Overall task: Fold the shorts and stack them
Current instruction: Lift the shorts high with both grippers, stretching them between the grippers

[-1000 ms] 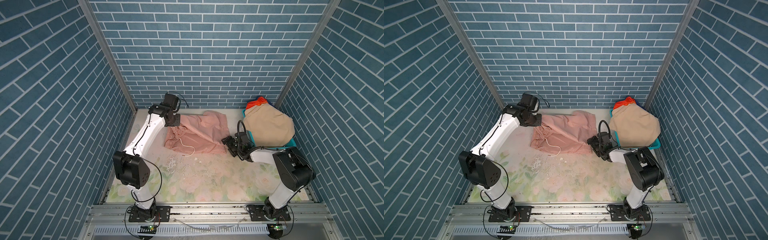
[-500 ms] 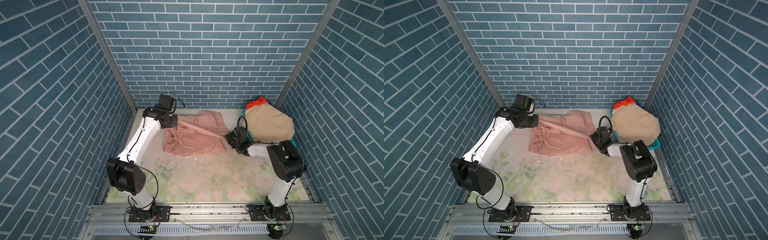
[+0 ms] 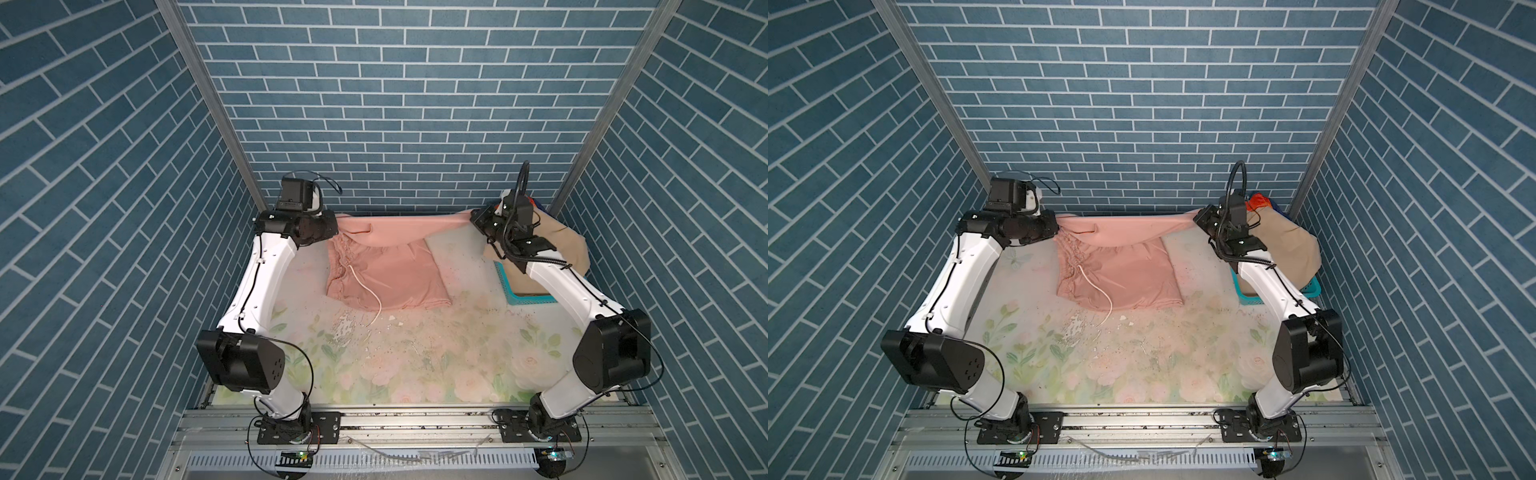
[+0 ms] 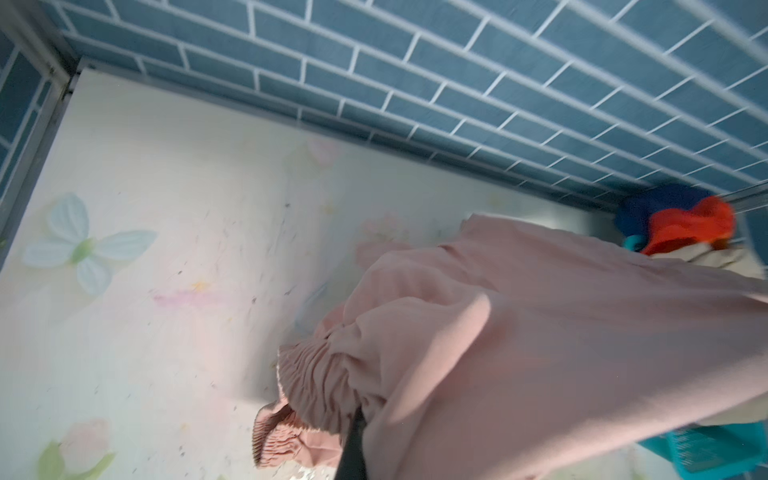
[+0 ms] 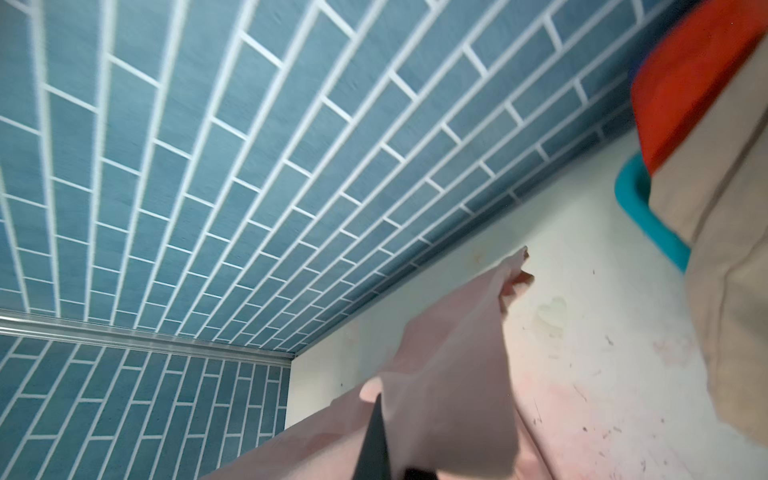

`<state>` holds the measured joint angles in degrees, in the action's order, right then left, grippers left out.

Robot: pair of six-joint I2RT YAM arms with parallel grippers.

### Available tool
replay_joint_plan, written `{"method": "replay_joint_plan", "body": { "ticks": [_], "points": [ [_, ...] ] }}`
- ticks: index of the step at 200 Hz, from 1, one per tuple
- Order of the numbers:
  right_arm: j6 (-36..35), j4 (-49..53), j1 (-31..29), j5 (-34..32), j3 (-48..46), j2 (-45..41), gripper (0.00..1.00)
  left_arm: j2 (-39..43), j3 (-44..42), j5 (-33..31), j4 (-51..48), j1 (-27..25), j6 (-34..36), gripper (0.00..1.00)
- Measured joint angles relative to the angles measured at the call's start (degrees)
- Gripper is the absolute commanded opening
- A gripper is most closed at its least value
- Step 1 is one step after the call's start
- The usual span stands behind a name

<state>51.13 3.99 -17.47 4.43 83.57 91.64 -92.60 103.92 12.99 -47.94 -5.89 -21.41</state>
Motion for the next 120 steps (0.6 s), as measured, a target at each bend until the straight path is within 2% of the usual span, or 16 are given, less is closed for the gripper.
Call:
{"method": "replay_joint_plan", "body": {
  "ticks": [49,101,120],
  "points": [
    [-11.61,15.89,1.84,0.55,22.43,-2.95,0.0,1.49,10.51,4.72,5.31,-0.66,-1.99,0.0],
    [-18.97,24.15,2.43,1.88,28.26,-17.09,0.0,9.42,18.01,7.02,5.03,-3.63,-2.45,0.0],
    [-20.83,27.19,2.82,3.28,33.48,-20.22,0.0,12.9,22.29,8.76,4.13,-4.5,-3.1,0.0]
  ]
}}
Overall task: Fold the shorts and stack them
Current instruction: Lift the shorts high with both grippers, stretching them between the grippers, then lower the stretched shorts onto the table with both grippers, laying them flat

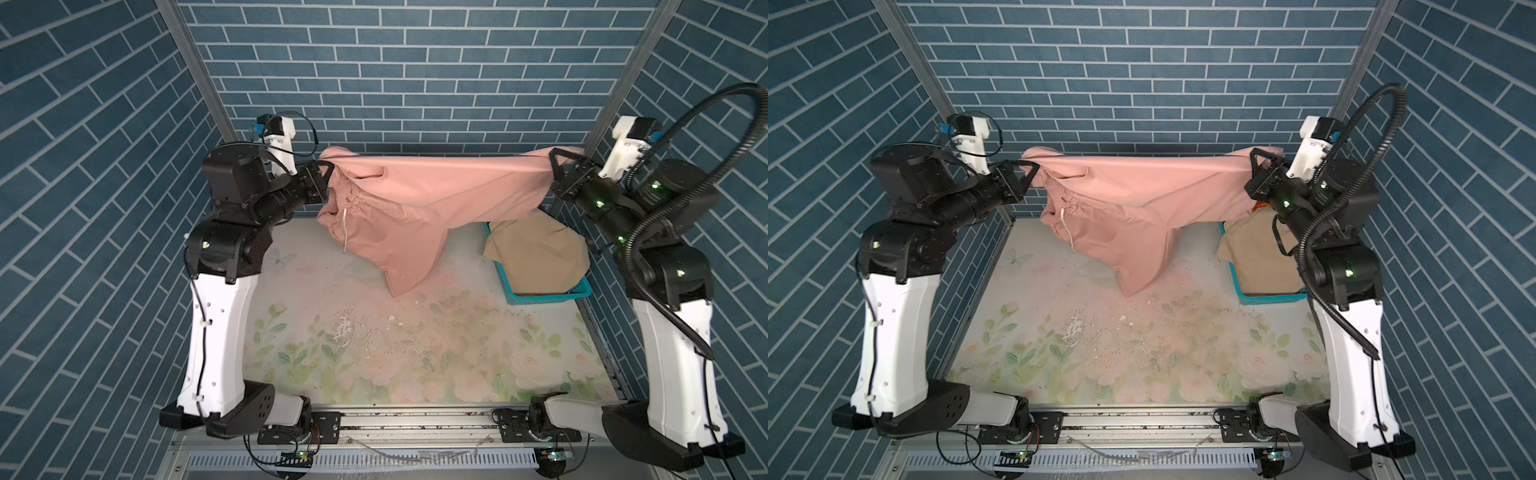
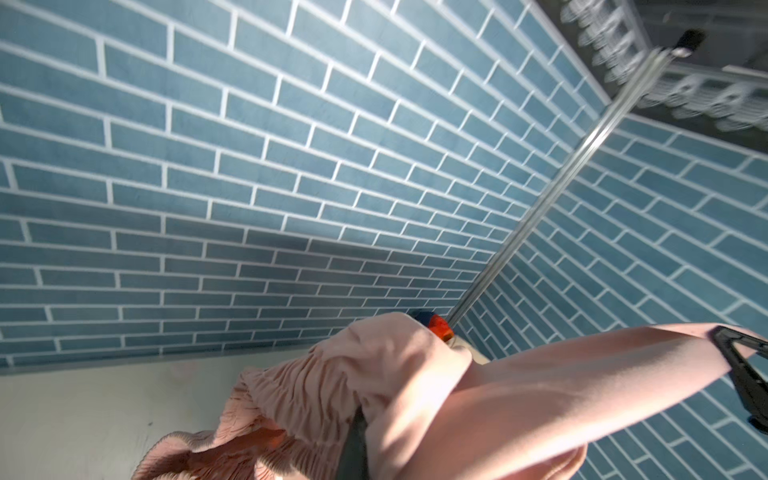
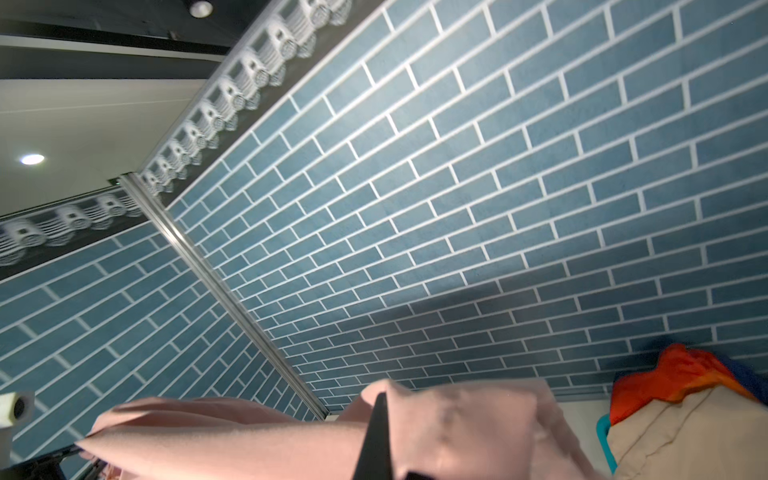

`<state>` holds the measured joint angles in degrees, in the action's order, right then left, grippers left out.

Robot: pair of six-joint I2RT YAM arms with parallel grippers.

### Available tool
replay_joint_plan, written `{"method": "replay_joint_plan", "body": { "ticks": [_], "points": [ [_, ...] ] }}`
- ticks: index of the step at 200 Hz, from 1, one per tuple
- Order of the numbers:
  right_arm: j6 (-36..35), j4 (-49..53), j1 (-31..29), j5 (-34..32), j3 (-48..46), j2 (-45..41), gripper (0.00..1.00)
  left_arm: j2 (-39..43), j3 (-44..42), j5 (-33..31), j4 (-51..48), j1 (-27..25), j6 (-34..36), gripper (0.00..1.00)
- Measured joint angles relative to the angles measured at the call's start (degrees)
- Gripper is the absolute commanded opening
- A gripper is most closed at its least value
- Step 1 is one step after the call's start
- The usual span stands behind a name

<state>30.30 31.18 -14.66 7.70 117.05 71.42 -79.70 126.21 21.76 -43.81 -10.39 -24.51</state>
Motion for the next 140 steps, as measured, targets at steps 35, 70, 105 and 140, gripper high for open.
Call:
{"method": "replay_joint_plan", "body": {
  "ticks": [35,70,105,140],
  "points": [
    [-2.64,6.86,0.04,3.58,18.38,3.8,0.0,2.51,8.74,1.51,-2.78,-0.26,-0.42,0.0],
    [-4.2,12.28,2.29,7.87,33.27,15.87,0.0,-0.52,11.72,2.71,-5.4,3.3,-0.44,0.0],
    [-2.03,13.14,6.05,16.02,30.4,31.19,0.0,-11.34,4.98,6.49,-6.47,8.17,-0.74,0.0],
    [-1.57,14.86,6.49,18.58,28.15,51.49,0.0,-24.5,-10.51,6.4,-5.49,8.94,-0.61,0.0]
  ]
}}
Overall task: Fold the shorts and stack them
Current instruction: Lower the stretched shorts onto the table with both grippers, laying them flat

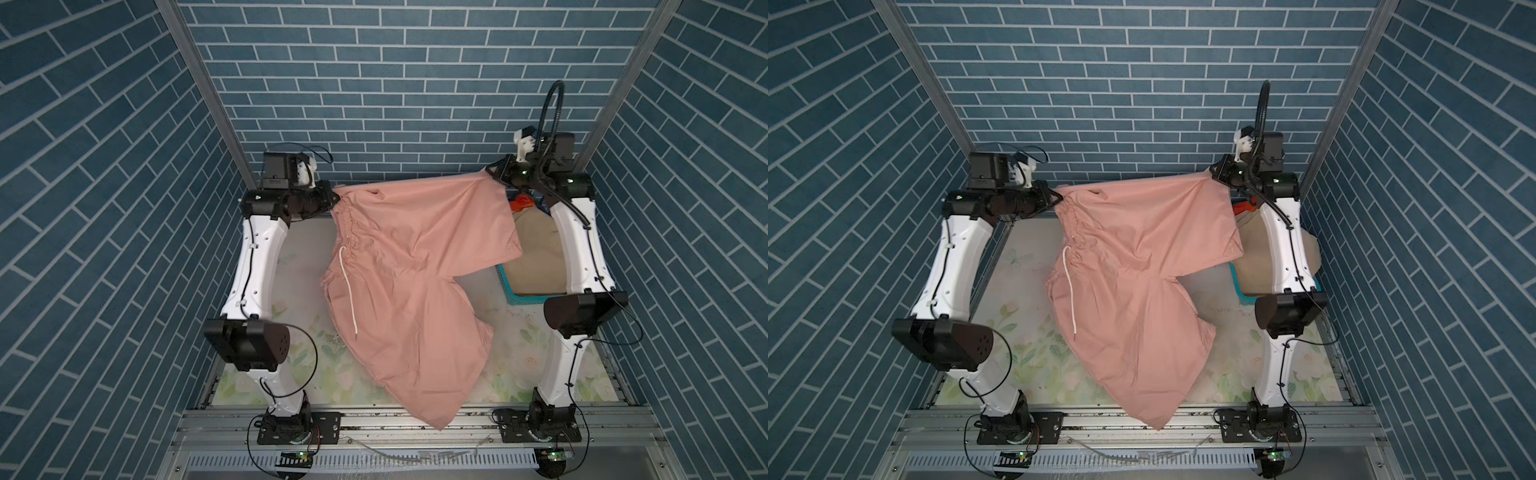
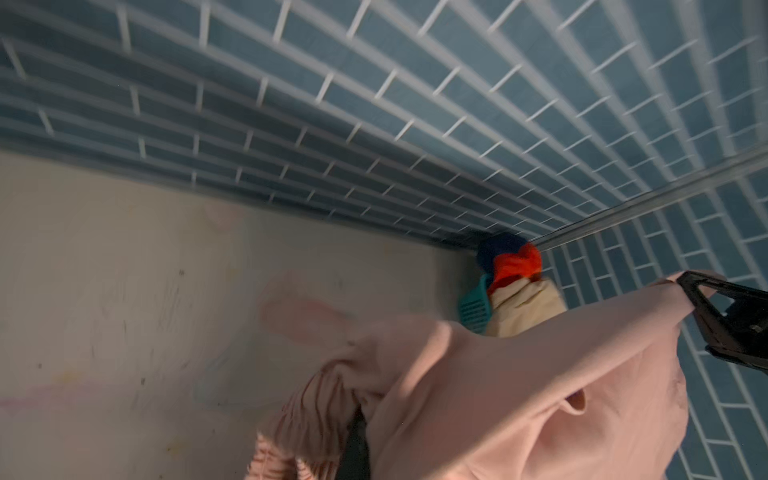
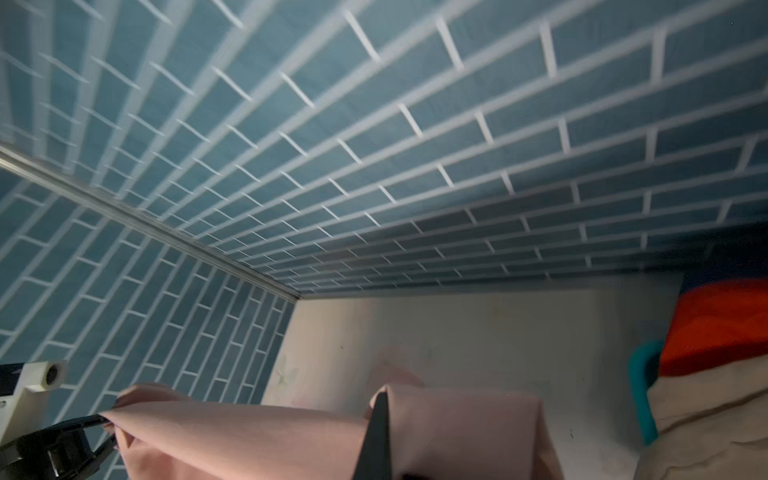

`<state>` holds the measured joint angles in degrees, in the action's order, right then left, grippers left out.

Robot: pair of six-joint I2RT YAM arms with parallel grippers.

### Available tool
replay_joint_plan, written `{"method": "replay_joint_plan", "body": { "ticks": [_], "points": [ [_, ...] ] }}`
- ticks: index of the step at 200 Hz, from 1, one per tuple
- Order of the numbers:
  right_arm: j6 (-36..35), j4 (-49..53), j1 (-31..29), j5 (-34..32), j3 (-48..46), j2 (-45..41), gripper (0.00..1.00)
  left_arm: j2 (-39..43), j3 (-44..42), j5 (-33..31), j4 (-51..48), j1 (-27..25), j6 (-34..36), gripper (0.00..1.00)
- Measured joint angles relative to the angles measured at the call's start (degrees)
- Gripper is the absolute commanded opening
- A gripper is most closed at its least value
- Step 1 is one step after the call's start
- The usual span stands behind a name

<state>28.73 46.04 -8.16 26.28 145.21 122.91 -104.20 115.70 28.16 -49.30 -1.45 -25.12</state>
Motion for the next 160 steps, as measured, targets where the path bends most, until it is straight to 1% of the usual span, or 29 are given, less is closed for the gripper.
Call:
{"method": "replay_joint_plan", "body": {
  "ticks": [16,30,43,57,79,97,104,112,130,137,160],
  "points": [
    [0.04,1.66,0.0,0.61,1.01,7.21,0.0,-5.38,-3.98,-0.02,-0.07,0.04,0.02,0.0],
    [0.09,2.75,0.0,0.83,3.15,12.28,0.0,-8.96,-4.28,0.11,0.48,0.09,0.02,0.0],
    [0.31,2.8,0.09,0.94,4.83,14.84,0.0,-10.95,-4.11,0.39,1.6,0.17,-0.02,0.0],
    [0.94,2.6,0.15,1.05,5.81,15.47,0.0,-12.83,-2.58,0.7,2.16,0.28,0.02,0.0],
    [1.49,1.03,0.2,1.55,7.76,14.93,0.0,-15.8,2.78,0.46,2.45,0.46,0.72,0.0],
    [1.51,0.39,0.17,1.53,5.9,12.07,0.0,-17.25,7.1,-0.52,2.05,0.46,2.19,0.0],
    [1.51,0.07,0.13,1.46,2.93,9.57,0.0,-17.25,8.09,-0.87,1.95,0.46,2.75,0.0],
    [1.49,-0.61,-0.09,1.11,-2.91,5.16,0.0,-16.98,8.59,-1.07,1.95,0.48,3.26,0.0],
    [1.42,-3.82,-1.36,-0.59,-19.3,-7.13,0.0,-15.96,7.91,-1.36,1.64,0.68,4.04,0.0],
    [1.42,-5.79,-2.38,-1.66,-27.1,-12.94,0.0,-15.45,6.97,-1.7,1.36,0.85,4.33,0.0],
    [1.95,-11.08,-8.07,-4.22,-46.75,-28.24,0.0,-13.38,2.58,-2.6,-0.31,2.78,4.57,0.0]
  ]
}}
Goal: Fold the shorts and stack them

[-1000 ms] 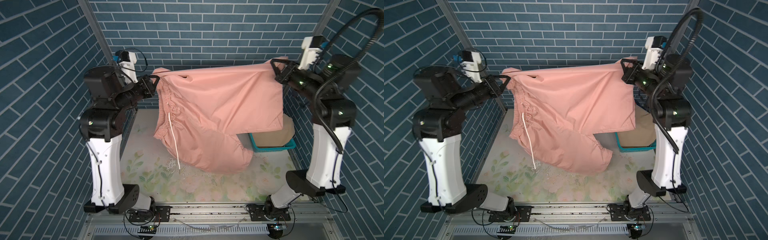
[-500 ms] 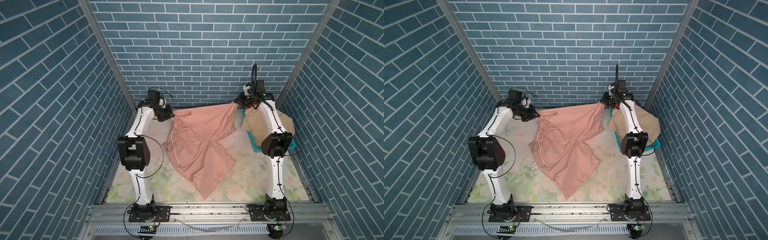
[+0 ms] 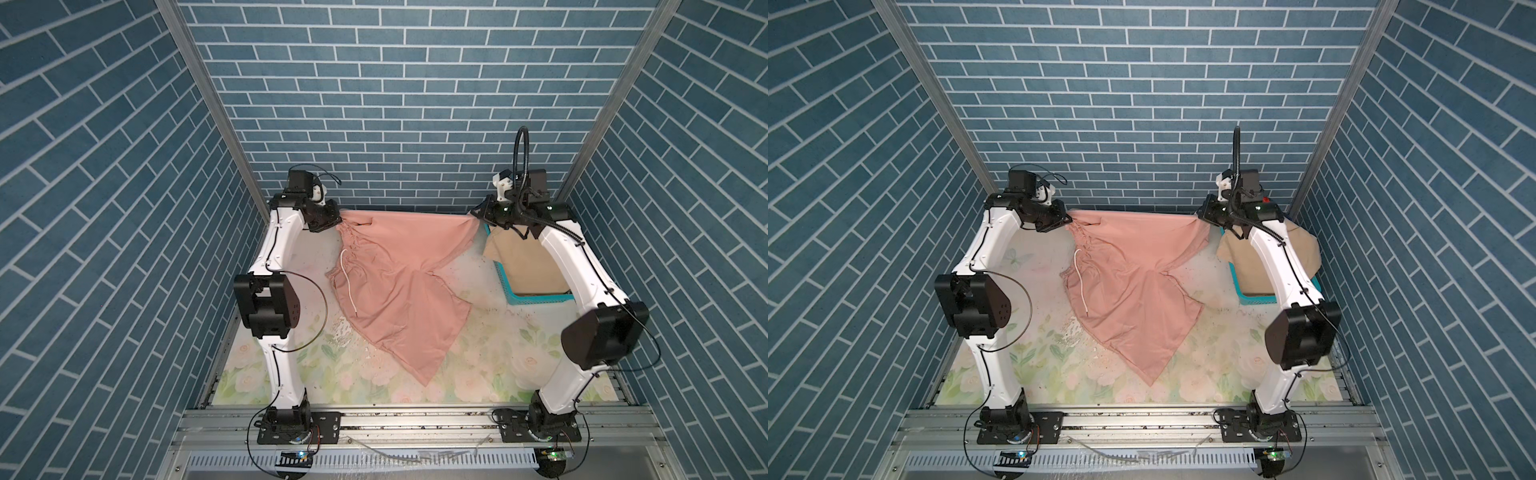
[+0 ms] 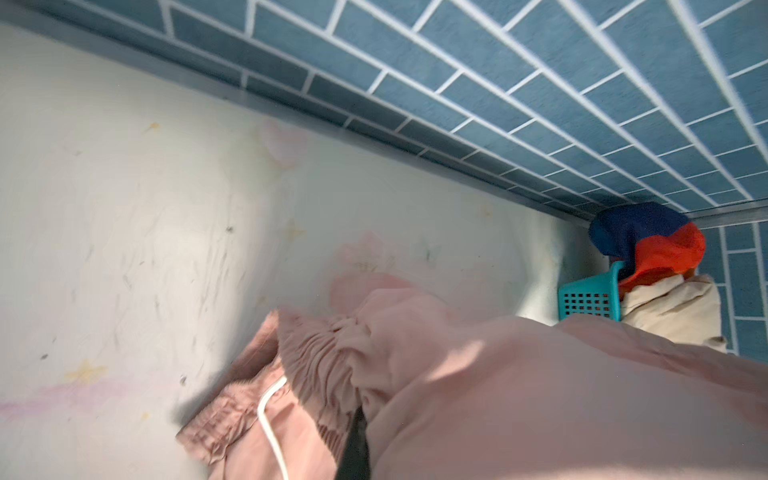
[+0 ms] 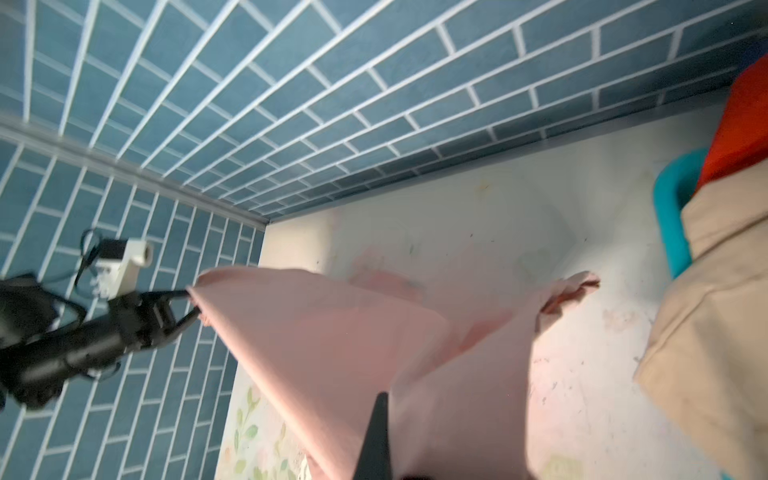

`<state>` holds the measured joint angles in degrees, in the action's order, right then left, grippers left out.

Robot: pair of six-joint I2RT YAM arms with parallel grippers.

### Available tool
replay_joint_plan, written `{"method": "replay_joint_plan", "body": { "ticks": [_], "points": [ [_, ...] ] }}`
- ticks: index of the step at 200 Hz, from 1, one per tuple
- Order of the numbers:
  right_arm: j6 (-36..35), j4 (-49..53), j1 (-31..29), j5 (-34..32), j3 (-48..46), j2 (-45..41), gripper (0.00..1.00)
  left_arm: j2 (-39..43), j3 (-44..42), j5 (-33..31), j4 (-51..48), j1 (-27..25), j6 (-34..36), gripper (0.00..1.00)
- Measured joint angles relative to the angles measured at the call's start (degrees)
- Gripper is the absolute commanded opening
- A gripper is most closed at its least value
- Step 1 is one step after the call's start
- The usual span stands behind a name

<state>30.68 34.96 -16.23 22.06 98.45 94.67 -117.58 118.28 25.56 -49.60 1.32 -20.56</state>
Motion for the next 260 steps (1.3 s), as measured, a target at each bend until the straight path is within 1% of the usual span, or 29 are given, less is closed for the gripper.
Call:
{"method": "replay_joint_plan", "body": {
  "ticks": [20,24,36,48,64,70,88,108,122,139,162,191,207,229,249,260],
  "points": [
    [2.1,-6.4,-6.58,-1.44,-15.1,-8.33,0.0,2.86,-5.46,0.76,-0.7,3.76,-0.02,0.0],
    [2.73,-7.69,-8.11,-1.95,-18.38,-9.55,0.0,3.48,-6.49,0.72,-0.81,4.33,-0.04,0.01],
    [4.66,-10.86,-11.96,-3.82,-26.49,-11.69,0.0,5.49,-9.7,0.66,-1.18,5.81,0.0,0.08],
    [7.21,-13.92,-15.06,-5.42,-33.55,-13.0,0.0,7.5,-13.4,0.57,-1.11,6.6,0.0,0.09],
    [11.41,-18.49,-19.1,-7.82,-42.34,-14.49,0.0,9.68,-19.08,0.48,-0.59,6.84,-0.22,0.14],
    [13.11,-20.17,-20.76,-8.81,-45.27,-14.91,0.0,10.29,-21.73,0.33,0.42,6.88,-0.46,0.14],
    [17.14,-23.89,-25.11,-11.54,-51.43,-14.82,0.0,11.17,-29.59,-0.11,3.39,7.48,-1.4,0.14],
    [20.7,-27.89,-28.61,-13.07,-55.69,-13.16,0.0,11.17,-37.0,-0.9,6.32,8.39,-2.71,0.14],
    [23.02,-30.56,-30.12,-13.88,-57.44,-10.82,0.0,11.17,-39.63,-1.05,7.54,8.9,-3.52,0.16],
    [25.0,-33.79,-31.28,-13.79,-58.82,-7.54,0.0,11.17,-41.03,-1.11,8.87,9.05,-4.13,0.16],
    [26.56,-37.44,-31.71,-13.66,-60.48,-4.48,0.0,11.19,-41.97,-0.63,9.84,9.05,-4.37,0.16],
    [26.58,-39.1,-31.17,-13.25,-61.57,-4.61,0.0,11.19,-43.67,-0.39,11.45,9.2,-4.76,0.16],
    [26.27,-39.3,-29.68,-12.0,-62.07,-4.61,0.0,11.26,-44.48,0.55,12.39,9.27,-5.38,0.16],
    [24.57,-39.89,-24.35,-9.77,-62.6,-4.61,0.0,12.17,-46.07,2.16,13.11,9.11,-5.88,0.16],
    [21.33,-39.58,-16.9,-8.76,-62.18,-4.24,0.0,14.03,-48.7,4.28,13.33,7.78,-6.21,0.16],
    [18.84,-37.75,-12.94,-8.52,-60.26,-3.13,0.0,15.08,-50.1,4.98,13.42,6.38,-6.45,0.16]
  ]
}}
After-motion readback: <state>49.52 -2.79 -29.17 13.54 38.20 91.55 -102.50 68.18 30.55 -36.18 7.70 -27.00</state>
